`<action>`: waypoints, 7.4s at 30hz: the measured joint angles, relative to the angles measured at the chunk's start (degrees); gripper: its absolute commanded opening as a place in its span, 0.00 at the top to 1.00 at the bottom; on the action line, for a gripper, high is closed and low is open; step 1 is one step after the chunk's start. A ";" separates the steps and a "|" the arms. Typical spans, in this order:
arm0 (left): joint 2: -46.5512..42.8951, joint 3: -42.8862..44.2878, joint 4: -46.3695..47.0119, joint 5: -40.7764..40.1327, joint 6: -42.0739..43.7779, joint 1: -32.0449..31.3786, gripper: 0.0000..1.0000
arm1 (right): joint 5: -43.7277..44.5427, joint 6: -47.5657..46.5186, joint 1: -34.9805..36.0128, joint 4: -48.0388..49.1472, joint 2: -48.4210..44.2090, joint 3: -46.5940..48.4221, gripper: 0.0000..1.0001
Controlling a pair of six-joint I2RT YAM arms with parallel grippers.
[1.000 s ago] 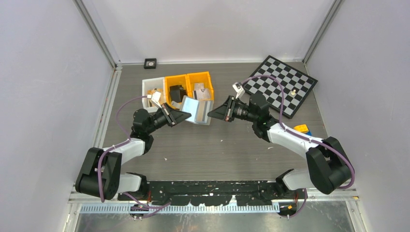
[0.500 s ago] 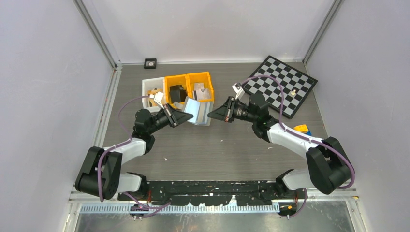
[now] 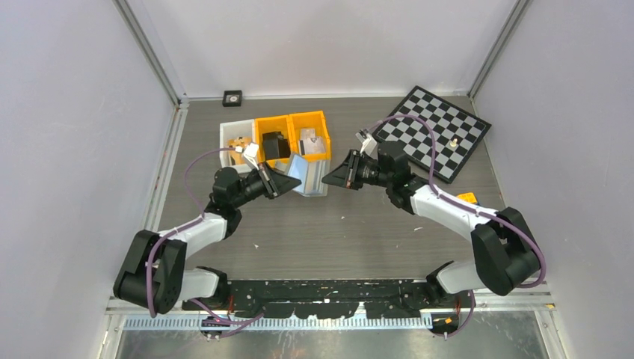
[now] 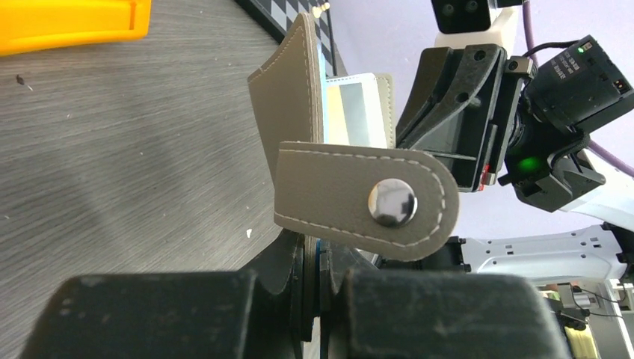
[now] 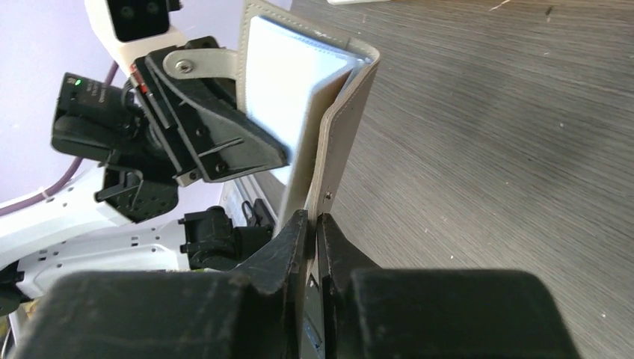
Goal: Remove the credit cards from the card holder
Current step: Remove the credit card from the card holder, then place the credit card in the storage box.
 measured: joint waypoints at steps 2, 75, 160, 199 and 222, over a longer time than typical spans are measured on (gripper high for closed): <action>-0.66 0.26 -2.01 -0.83 1.33 -0.59 1.00 | 0.37 -0.28 -0.02 -0.83 0.61 0.28 0.79; -0.70 2.60 -10.75 0.42 1.03 1.14 1.00 | 13.42 -5.38 0.20 -16.81 -2.12 2.89 0.46; 10.99 1.57 21.05 7.41 -20.50 2.40 0.96 | -3.06 15.76 -1.42 26.86 6.73 -6.29 0.99; -19.89 3.69 -42.42 -20.48 12.72 9.51 1.00 | 8.20 -0.96 3.58 -6.95 10.80 19.69 1.00; -17.27 1.57 -49.59 -28.81 11.96 9.51 1.00 | 12.61 -2.93 12.35 -25.83 63.25 84.96 1.00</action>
